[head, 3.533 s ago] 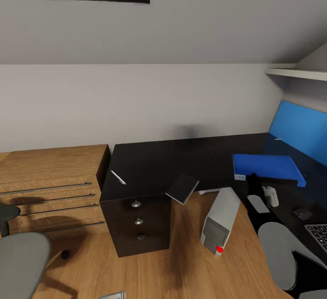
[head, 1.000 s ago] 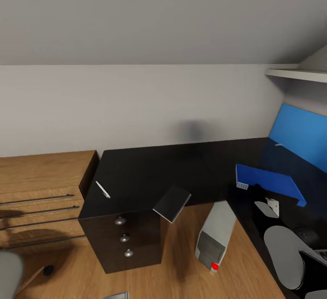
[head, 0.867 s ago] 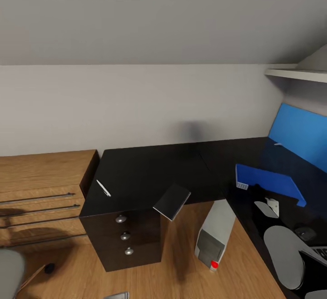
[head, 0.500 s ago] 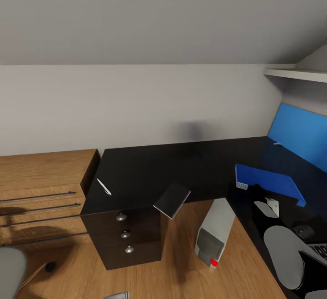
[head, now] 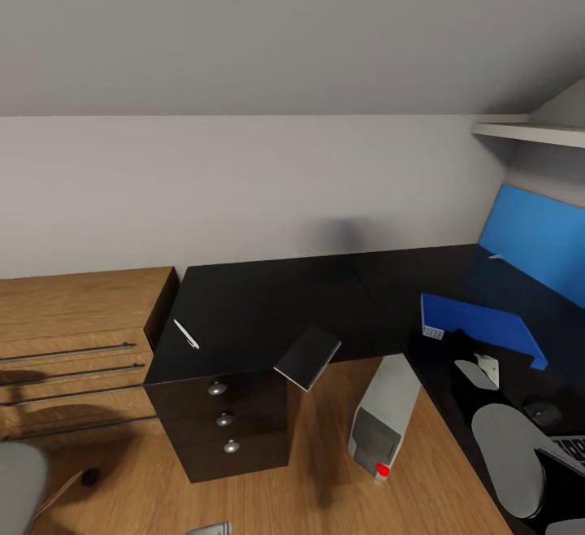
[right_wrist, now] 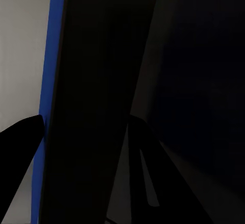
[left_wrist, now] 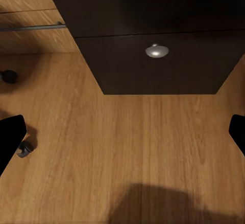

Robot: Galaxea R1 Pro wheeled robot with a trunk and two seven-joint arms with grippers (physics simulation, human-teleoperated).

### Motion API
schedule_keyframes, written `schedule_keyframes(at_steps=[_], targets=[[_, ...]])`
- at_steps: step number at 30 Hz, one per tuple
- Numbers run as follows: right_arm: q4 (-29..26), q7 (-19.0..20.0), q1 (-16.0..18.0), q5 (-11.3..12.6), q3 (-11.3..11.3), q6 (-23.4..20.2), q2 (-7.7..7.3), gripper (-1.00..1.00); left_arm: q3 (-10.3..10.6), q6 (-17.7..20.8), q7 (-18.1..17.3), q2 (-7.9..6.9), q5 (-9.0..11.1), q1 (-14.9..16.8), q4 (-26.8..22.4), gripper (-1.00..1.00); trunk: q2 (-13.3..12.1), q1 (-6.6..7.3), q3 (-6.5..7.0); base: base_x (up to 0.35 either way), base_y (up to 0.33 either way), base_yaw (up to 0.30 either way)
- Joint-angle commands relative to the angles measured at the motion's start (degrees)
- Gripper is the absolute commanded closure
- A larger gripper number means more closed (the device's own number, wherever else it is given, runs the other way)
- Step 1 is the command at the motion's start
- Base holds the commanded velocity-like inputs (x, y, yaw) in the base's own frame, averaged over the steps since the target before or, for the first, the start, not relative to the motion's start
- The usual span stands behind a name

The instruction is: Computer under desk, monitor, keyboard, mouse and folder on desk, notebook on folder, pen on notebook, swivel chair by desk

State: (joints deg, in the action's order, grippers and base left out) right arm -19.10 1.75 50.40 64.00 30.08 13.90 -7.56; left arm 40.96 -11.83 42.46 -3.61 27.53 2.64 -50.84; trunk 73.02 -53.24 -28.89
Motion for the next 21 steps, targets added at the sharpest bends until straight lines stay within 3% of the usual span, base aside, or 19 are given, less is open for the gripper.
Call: schedule_keyframes(at_steps=[1,21], targets=[[0.03,0.18,0.05,0.60,-0.02,0.17,0.00,1.00,0.35,-0.38,0.30,-0.08,0.60,0.08,-0.05,-1.00,0.04,0.00,-0.06,0.000,0.000,0.000],[0.02,0.09,0.05,0.51,-0.11,0.17,0.00,1.00,0.35,-0.30,0.26,-0.08,0.69,0.08,-0.05,-1.00,0.04,0.00,-0.06,-0.018,0.000,0.000]])
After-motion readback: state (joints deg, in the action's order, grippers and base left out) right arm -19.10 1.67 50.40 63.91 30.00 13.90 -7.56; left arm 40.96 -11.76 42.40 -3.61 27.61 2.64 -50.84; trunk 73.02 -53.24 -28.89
